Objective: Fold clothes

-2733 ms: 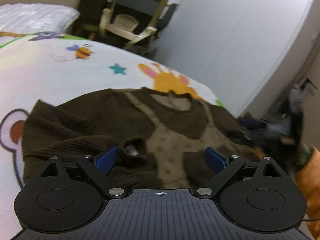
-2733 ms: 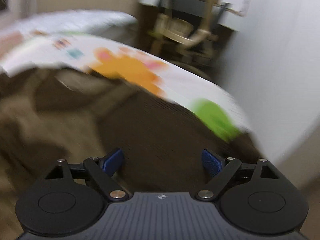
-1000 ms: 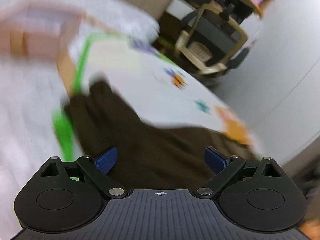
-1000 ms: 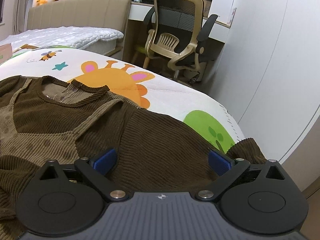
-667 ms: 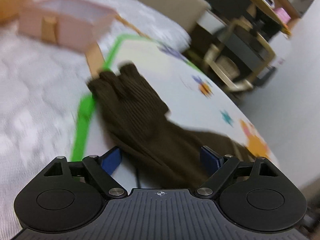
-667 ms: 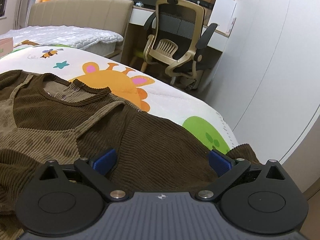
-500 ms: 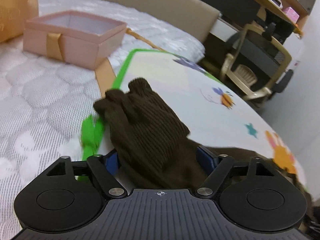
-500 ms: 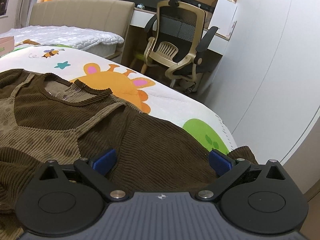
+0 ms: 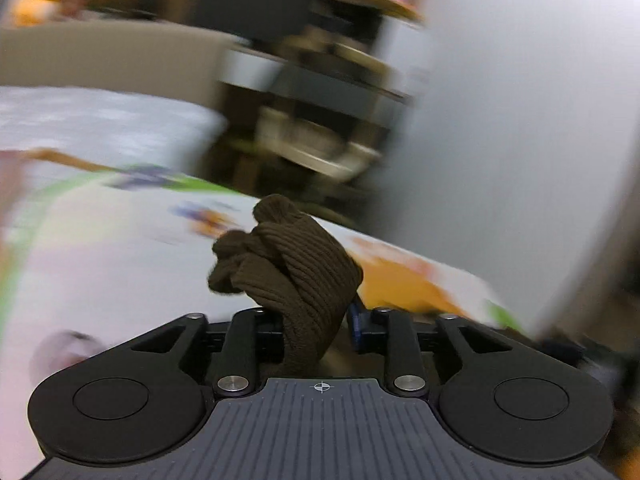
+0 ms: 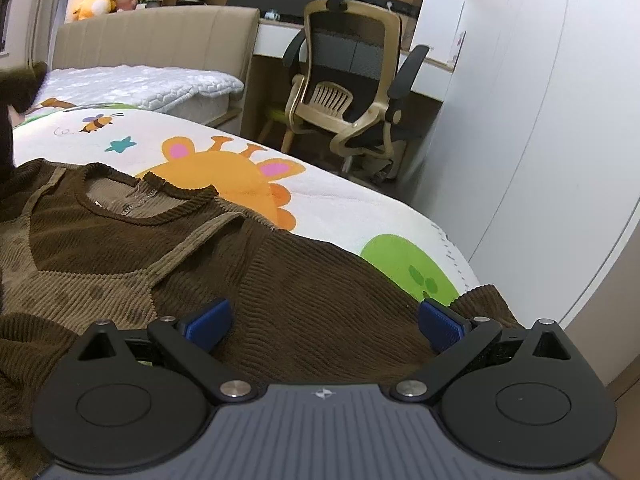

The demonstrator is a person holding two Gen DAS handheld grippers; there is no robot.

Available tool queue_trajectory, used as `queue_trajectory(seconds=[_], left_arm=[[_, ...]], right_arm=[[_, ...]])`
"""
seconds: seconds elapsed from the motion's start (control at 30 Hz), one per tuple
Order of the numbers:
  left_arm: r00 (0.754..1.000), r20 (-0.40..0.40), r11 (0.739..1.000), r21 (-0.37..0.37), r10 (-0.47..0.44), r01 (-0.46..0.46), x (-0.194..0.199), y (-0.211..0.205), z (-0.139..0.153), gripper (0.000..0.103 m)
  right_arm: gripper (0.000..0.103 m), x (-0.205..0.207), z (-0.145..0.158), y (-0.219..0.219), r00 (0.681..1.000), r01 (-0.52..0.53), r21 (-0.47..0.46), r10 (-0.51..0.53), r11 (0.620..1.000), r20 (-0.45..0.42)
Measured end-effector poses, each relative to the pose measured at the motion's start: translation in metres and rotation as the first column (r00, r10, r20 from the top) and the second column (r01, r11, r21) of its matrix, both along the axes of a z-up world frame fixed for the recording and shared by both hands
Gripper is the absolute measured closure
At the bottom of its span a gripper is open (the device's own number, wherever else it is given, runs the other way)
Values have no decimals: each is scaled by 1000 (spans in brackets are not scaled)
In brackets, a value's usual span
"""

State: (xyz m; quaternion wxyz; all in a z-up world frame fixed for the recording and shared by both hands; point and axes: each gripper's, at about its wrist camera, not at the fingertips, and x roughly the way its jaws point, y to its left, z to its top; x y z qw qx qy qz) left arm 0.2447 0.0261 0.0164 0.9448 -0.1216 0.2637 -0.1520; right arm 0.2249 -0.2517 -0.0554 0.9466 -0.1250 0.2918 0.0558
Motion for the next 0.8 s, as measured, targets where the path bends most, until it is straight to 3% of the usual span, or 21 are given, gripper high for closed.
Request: queue_trajectory(seconds=[0.1, 0.23, 0.33, 0.47, 0.6, 0.7, 0.8], left_arm=[[987, -43, 988, 19, -154, 155, -16, -30, -14, 25], [974, -72, 975, 28, -217, 219, -36, -36, -29, 13], [976, -67, 976, 47, -208, 211, -47, -29, -31, 9], [989, -40, 987, 74, -143, 146, -59, -1, -25, 8], [995, -23, 993, 70, -94, 96, -61, 28, -17, 6], [997, -17, 995, 68, -69, 70, -56, 36, -14, 6], [997, 2, 994, 69, -82, 81, -54, 32, -7, 6]], right_arm=[[3, -5, 23, 1, 1000, -7, 64, 7, 998, 7], [3, -12, 56, 18, 994, -92, 265, 104, 960, -29], [4, -13, 57, 49, 974, -162, 358, 208, 920, -94], [21, -15, 40, 92, 931, -212, 411, 311, 887, -191], [73, -8, 21, 118, 912, -203, 402, 322, 893, -255], [88, -7, 53, 127, 938, -266, 340, 323, 902, -124], [89, -8, 107, 117, 948, -317, 276, 303, 908, 92]])
